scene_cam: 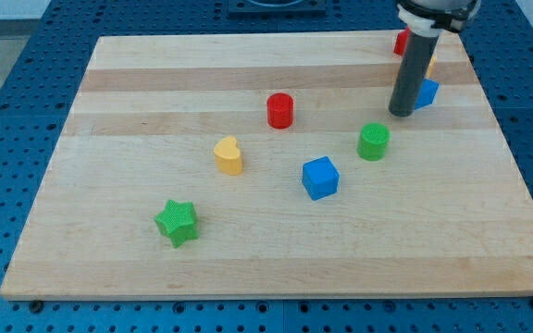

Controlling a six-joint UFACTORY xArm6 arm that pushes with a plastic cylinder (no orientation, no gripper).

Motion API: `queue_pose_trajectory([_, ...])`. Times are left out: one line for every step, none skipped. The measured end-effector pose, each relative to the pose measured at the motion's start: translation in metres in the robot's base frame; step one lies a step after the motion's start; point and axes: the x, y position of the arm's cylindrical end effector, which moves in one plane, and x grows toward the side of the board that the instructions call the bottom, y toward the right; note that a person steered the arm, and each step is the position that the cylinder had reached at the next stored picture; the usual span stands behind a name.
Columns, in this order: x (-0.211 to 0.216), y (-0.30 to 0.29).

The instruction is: Bring the red circle and green circle vertically below the triangle

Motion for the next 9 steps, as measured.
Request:
queue_pose_trajectory([0.007,-0.025])
queue_pose_trajectory([-0.051,-0.068])
queue_pose_trajectory([-0.076,-0.132])
queue_pose_trajectory([-0.073,-0.192])
queue_pose_trajectory([-0.02,-0.192])
queue_pose_trajectory([-0.001,-0.191])
queue_pose_trajectory([0.006,-0.161])
queue_pose_trajectory([0.016,-0.113])
queue_pose_trajectory([0.027,-0.061])
